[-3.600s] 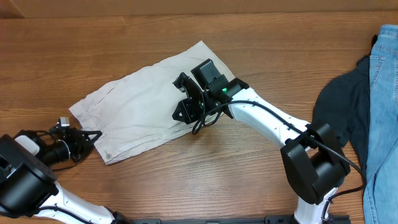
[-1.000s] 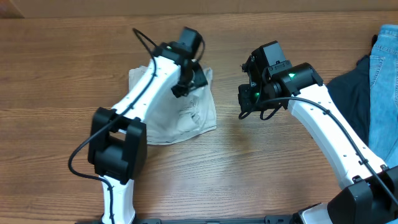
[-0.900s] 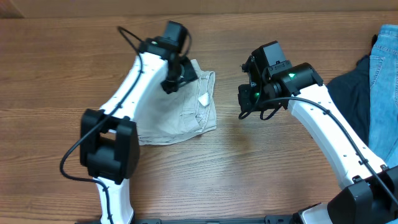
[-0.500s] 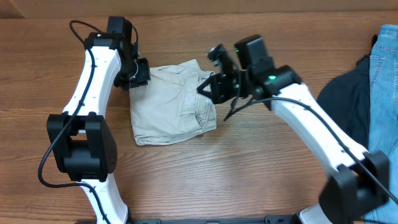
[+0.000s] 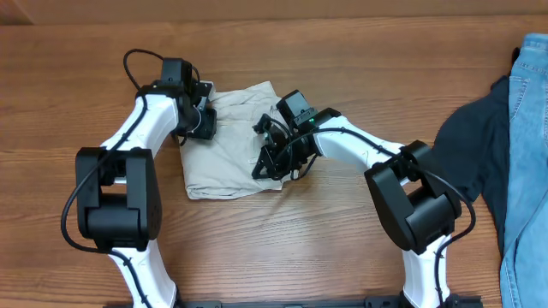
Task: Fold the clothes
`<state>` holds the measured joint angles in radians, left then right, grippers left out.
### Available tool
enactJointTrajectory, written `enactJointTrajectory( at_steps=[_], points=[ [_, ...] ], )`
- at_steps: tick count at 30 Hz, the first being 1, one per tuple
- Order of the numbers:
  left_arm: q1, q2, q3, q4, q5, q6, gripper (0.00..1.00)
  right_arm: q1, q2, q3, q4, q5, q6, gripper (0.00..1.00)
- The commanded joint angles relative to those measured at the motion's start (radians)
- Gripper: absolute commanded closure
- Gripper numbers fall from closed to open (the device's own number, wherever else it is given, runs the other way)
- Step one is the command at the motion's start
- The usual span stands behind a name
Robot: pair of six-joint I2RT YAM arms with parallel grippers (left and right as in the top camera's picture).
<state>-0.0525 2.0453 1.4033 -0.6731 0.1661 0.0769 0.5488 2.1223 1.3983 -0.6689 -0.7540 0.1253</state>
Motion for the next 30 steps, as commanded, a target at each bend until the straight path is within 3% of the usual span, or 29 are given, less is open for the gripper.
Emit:
enactJointTrajectory(
  at_steps=[1,5,7,10,15,20,26,28,30],
  points=[
    [0.030,-0.003,-0.056,0.002,-0.040,-0.032,0.48,-0.038,0.016,-0.024,-0.019,0.152,0.091,0.96],
    [0.051,-0.004,-0.035,-0.021,-0.042,-0.043,0.40,-0.077,0.015,-0.024,-0.101,0.249,0.141,0.96],
    [0.075,-0.007,0.014,-0.082,-0.042,-0.109,0.28,-0.100,0.011,-0.023,-0.149,0.249,0.132,0.96],
    [0.127,-0.019,0.117,-0.212,-0.027,-0.209,0.25,-0.131,-0.023,-0.022,-0.220,0.220,0.023,0.96],
    [0.213,-0.063,0.206,-0.369,0.154,-0.182,0.22,-0.146,-0.168,-0.022,-0.262,0.215,-0.082,0.95],
    [0.201,-0.115,0.206,-0.527,0.150,0.094,0.47,-0.146,-0.341,-0.022,-0.262,0.215,-0.081,0.95],
    [0.093,-0.119,0.162,-0.562,-0.108,0.119,0.50,-0.146,-0.437,-0.022,-0.286,0.214,-0.073,0.95],
    [0.082,-0.119,0.142,-0.558,-0.053,0.046,0.39,-0.146,-0.445,-0.022,-0.321,0.214,-0.074,0.95],
    [0.099,-0.119,0.130,-0.562,-0.047,-0.121,0.28,-0.146,-0.445,-0.022,-0.341,0.214,-0.074,0.95]
  ],
)
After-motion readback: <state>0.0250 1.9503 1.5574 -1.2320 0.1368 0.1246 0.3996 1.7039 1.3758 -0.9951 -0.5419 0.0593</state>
